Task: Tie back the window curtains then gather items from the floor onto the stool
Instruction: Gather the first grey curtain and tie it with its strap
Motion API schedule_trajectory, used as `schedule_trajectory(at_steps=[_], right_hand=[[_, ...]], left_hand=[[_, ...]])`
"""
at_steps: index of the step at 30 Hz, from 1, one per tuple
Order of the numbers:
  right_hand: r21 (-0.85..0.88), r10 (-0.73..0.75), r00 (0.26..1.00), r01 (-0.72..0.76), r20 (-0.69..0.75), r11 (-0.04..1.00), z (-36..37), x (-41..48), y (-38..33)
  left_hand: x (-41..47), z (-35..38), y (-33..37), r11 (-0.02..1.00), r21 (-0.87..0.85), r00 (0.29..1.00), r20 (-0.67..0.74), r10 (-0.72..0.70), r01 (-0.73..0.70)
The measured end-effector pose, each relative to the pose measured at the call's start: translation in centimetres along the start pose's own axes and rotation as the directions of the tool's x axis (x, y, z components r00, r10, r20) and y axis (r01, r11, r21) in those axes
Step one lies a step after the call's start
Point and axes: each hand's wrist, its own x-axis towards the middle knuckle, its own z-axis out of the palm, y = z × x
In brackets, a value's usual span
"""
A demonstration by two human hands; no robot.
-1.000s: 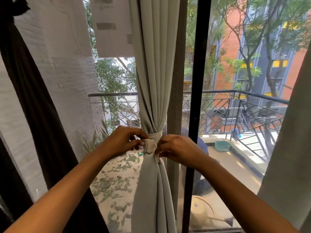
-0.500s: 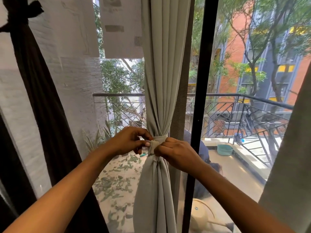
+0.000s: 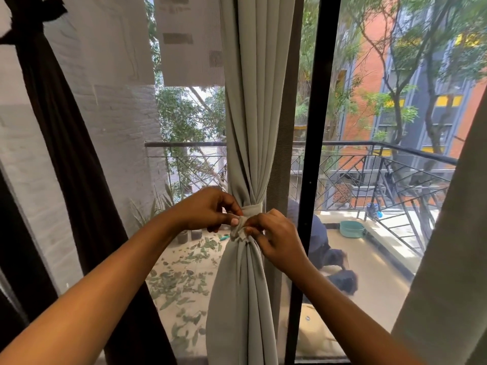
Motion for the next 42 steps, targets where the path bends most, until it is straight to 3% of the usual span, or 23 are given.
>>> schedule_trajectory(at_steps=[4,8,14,18,21,23,25,27,29,33,38,42], right_hand=[[-0.123,-0.064,0.996,0.056,-0.067,0.991,0.6,-0.5,-0.6],[-0.235,-0.105,0.994,0.093,-0.038,0.968,0.3,0.1,-1.2],[-0.157,-0.032,0.999,0.034,0.019,0.987,0.1,0.8,-0.3],[-0.074,-0.034,0.999,0.036,0.037,0.997,-0.8,1.1,0.3],[-0.052,-0.016,1.000,0.017,0.019,0.999,-1.2,1.2,0.5],[0.014,0.046,0.999,-0.046,-0.008,0.999,-1.2,1.2,0.7],[0.077,0.125,0.992,-0.123,-0.011,0.989,-1.2,1.3,0.7],[0.126,0.195,0.980,-0.197,0.027,0.972,-1.3,1.5,0.9],[0.143,0.274,0.960,-0.280,0.064,0.949,-1.4,1.7,1.2],[0.100,0.327,0.940,-0.336,0.095,0.937,-1.7,2.1,1.3],[0.007,0.376,0.922,-0.378,0.095,0.926,-1.9,2.3,1.4],[-0.094,0.357,0.928,-0.349,0.101,0.933,-1.9,2.2,0.7]], left_hand=[[0.0,-0.1,-0.1,1.000,-0.007,1.000,0.012,-0.014,0.014],[0.1,-0.2,0.0,1.000,0.024,1.000,0.003,0.004,-0.004],[-0.1,0.5,-0.8,0.985,-0.169,1.000,-0.013,0.013,-0.014],[-0.4,2.3,-1.2,0.984,-0.157,0.984,-0.169,0.061,-0.088],[-0.9,4.8,-2.0,0.965,-0.214,0.919,-0.391,0.059,-0.153],[-1.0,6.9,-2.7,0.926,-0.319,0.803,-0.595,-0.030,-0.202],[-1.5,9.4,-3.1,0.846,-0.485,0.688,-0.693,-0.217,-0.221],[-2.1,11.8,-3.1,0.717,-0.673,0.680,-0.612,-0.403,-0.181],[-2.1,13.6,-3.1,0.633,-0.764,0.725,-0.505,-0.470,-0.122],[-0.8,14.1,-2.2,0.549,-0.811,0.729,-0.499,-0.468,-0.203],[0.6,13.6,-1.4,0.472,-0.873,0.779,-0.379,-0.500,-0.121],[1.5,13.7,-1.2,0.386,-0.914,0.761,-0.338,-0.554,-0.125]])
